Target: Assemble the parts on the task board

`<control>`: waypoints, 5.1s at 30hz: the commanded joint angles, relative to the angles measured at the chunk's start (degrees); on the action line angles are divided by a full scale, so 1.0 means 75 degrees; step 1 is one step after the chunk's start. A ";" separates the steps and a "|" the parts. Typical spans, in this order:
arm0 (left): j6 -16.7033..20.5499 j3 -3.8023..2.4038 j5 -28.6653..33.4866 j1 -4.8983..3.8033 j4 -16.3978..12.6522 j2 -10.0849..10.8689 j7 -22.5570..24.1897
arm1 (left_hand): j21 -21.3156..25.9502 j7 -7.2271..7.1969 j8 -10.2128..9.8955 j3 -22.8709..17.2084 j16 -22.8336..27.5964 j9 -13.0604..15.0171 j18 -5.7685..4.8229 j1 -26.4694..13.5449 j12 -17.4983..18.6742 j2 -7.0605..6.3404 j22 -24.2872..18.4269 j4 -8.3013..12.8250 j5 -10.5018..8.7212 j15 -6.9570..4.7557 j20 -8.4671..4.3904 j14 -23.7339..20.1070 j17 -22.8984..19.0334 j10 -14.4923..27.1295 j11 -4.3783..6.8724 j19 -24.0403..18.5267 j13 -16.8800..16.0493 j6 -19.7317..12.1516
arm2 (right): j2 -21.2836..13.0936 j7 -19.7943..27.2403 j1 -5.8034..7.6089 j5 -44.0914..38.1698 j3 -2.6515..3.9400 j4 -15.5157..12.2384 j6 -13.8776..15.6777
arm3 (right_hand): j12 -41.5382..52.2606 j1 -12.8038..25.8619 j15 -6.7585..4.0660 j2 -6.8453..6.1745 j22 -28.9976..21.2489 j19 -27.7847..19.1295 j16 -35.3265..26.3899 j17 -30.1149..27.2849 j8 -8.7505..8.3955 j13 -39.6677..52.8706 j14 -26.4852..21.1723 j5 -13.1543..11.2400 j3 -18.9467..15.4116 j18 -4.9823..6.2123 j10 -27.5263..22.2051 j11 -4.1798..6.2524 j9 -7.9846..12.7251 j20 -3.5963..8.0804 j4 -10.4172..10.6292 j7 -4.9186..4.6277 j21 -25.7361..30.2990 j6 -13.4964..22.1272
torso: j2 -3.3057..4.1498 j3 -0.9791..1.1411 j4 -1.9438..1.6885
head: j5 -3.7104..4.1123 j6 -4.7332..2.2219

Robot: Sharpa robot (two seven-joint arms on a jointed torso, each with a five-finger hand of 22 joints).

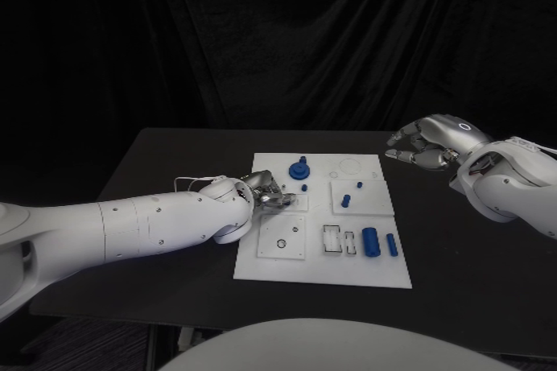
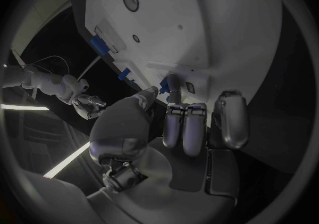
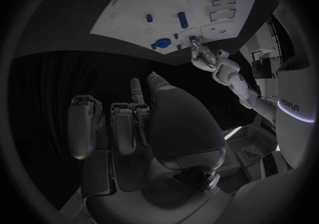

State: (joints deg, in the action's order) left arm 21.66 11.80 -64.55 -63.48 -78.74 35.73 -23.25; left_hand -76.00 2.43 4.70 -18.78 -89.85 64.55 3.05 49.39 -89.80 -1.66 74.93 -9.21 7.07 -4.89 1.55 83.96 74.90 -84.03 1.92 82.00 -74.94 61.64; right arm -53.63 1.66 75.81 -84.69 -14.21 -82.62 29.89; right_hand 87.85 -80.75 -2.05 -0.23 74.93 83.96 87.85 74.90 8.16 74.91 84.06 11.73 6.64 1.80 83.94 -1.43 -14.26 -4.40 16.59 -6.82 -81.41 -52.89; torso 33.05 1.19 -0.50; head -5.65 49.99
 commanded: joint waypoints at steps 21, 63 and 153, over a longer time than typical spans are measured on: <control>0.0234 0.0040 0.0031 0.0055 0.0117 0.0006 -0.0068 | -0.0184 0.0032 0.0548 0.1900 -0.0020 0.0006 0.0032 -0.0228 -0.0027 0.0763 0.1135 -0.0996 -0.0360 0.0055 0.0061 0.0806 0.2013 -0.0796 -0.0045 0.0184 -0.2008 -0.0275 | -0.0029 -0.0109 -0.0028 -0.0014 0.0006 -0.0015 -0.0008 | -0.0014 -0.0048 0.0051 -0.0015 0.1618 0.0133 0.0002 0.1734 -0.0058 0.1698 0.0654 0.0251 0.0088 0.0057 0.0421 -0.0063 0.0042 -0.0036 -0.0051 0.0005 0.0015 -0.0059 | -0.0010 0.0005 0.0009 | -0.0010 0.0002; -0.3095 0.0040 -0.0587 -0.1681 0.1657 -0.0590 -0.0058 | -0.1010 -0.0090 0.1305 0.3073 -0.0020 0.1488 -0.0183 0.1922 -0.0027 0.0587 0.1685 -0.0889 0.0132 -0.0023 -0.0021 0.0806 0.2013 -0.0796 0.0049 0.0632 -0.2008 -0.0538 | -0.0032 -0.0117 -0.0026 -0.0013 0.0006 -0.0115 0.0105 | -0.0032 -0.0035 0.0052 -0.0007 0.1618 0.0134 -0.0002 0.1730 -0.0063 0.1680 0.0652 0.0332 0.0109 0.0057 0.0398 -0.0060 0.0062 -0.0038 -0.0028 0.0011 0.0017 -0.0076 | 0.0028 0.0027 0.0037 | -0.0068 0.0002; -0.4035 0.0040 -0.0313 -0.1149 0.3483 -0.1730 -0.0162 | -0.0675 0.0024 0.0147 0.3194 -0.0020 0.0301 -0.0109 0.2597 -0.0027 0.1077 0.1615 -0.0618 0.1367 0.0100 0.0104 0.0806 0.2013 -0.0796 -0.0074 0.0458 -0.2008 -0.0344 | 0.0043 -0.0108 -0.0028 -0.0014 0.0006 -0.0078 -0.0007 | -0.0034 -0.0460 0.0055 -0.0099 0.1617 0.0132 -0.0002 0.1732 -0.0106 0.1676 0.0653 0.1225 0.0488 0.0059 0.0393 -0.0068 0.0168 -0.0037 -0.0120 -0.0006 0.0030 -0.0111 | 0.0061 0.0017 0.0044 | 0.0004 0.0002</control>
State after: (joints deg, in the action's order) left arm -7.99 12.14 -67.21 -72.20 -52.63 22.95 -25.16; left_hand -81.40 2.56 5.98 5.33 -89.85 66.85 2.13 68.30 -89.80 6.37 74.94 -13.97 17.17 -4.50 2.07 83.95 74.90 -84.03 1.52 84.17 -74.94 58.67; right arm -53.27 1.60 75.69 -84.66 -14.20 -83.12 29.82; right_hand 87.85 -83.62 -2.05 -1.13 74.95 83.95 87.85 74.90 7.71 74.91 84.06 20.60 10.05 1.80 83.93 -1.43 -13.08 -4.40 15.72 -6.82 -81.41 -53.31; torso 33.51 1.31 -0.15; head -5.66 49.99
